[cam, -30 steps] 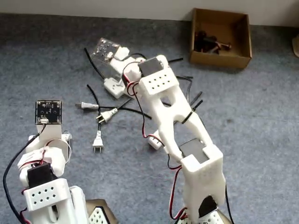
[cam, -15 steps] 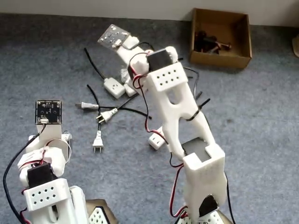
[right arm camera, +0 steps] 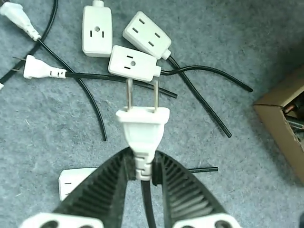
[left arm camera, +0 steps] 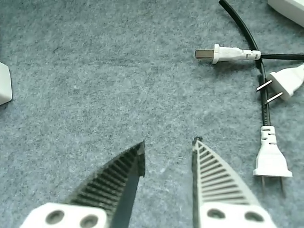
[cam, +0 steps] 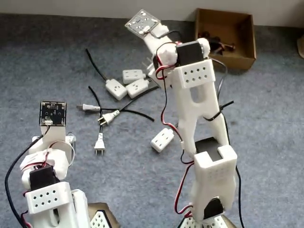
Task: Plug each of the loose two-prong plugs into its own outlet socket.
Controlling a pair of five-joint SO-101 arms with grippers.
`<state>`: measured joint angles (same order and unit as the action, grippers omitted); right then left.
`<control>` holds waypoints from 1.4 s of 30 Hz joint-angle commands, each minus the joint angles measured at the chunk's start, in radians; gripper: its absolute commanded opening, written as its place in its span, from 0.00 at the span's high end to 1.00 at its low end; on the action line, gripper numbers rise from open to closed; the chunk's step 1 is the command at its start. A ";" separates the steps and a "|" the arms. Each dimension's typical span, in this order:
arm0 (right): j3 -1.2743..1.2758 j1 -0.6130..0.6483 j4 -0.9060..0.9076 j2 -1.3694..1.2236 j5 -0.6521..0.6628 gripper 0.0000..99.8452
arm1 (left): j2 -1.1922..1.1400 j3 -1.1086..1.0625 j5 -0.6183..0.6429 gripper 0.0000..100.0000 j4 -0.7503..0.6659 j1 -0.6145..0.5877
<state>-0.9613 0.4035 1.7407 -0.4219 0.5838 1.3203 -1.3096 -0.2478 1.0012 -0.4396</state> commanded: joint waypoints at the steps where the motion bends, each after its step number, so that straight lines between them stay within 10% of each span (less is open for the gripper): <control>1: -0.048 -0.021 0.022 0.021 -0.009 0.99 | -0.002 0.008 0.008 0.85 -0.018 0.022; 42: 0.941 -0.127 -0.203 0.995 -0.063 0.99 | -0.002 0.097 -0.037 0.85 0.114 0.283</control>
<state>-0.0944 0.2900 1.6118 0.4757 0.5010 1.3203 -1.2896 -0.2754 1.0917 -0.2186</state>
